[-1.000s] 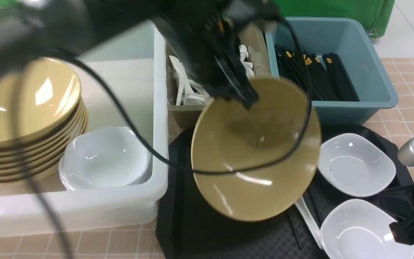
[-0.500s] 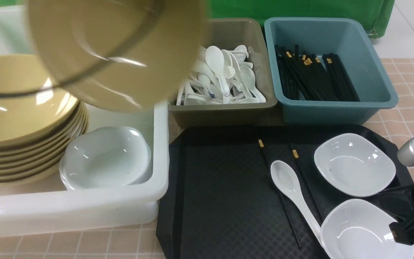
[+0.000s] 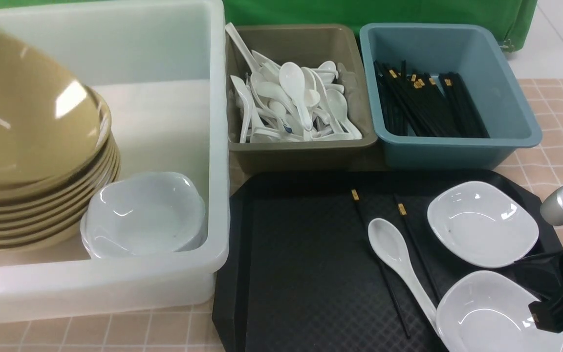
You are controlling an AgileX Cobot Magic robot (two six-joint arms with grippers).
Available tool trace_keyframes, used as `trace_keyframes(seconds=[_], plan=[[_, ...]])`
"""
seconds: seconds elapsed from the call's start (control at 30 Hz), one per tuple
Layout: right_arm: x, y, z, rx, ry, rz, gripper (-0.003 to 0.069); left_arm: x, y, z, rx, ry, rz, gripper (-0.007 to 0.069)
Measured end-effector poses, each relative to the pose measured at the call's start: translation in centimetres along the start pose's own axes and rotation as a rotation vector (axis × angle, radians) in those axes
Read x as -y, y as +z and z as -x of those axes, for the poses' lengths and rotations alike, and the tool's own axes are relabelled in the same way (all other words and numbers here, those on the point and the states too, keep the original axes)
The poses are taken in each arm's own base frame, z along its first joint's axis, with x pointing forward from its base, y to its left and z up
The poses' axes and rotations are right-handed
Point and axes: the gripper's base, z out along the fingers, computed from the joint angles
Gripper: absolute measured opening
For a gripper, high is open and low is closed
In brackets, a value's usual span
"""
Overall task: On brown table put chopsticks spoon bowls plates into blue grey white boxes.
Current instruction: 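Place the tan bowl onto the bowl stack in the left bin with the left gripper, then reach down and grasp the white spoon resting in the bowl with the right gripper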
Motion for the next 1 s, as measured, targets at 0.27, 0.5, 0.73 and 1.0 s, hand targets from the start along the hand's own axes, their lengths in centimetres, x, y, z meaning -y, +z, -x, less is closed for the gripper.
trace_keyframes(seconds=[0.27,0.5,0.73,1.0], plan=[[-0.1,0.1,0.0,0.023,0.035,0.012,0.0098,-0.7,3.3,-1.8,-0.073,-0.034,-0.031,0.0204],[-0.3,1.0,-0.5,-0.006,0.049,0.038,0.0159,0.1,1.5,-2.0,-0.041,-0.065,-0.096,0.0475],[-1.6,2.8,0.1,-0.108,-0.027,0.109,0.0374,4.1,-9.6,-3.3,0.296,0.075,-0.337,0.0545],[-3.0,6.0,4.3,-0.146,-0.105,0.154,0.0415,8.9,-15.5,-8.5,0.400,0.476,-0.632,0.0343]])
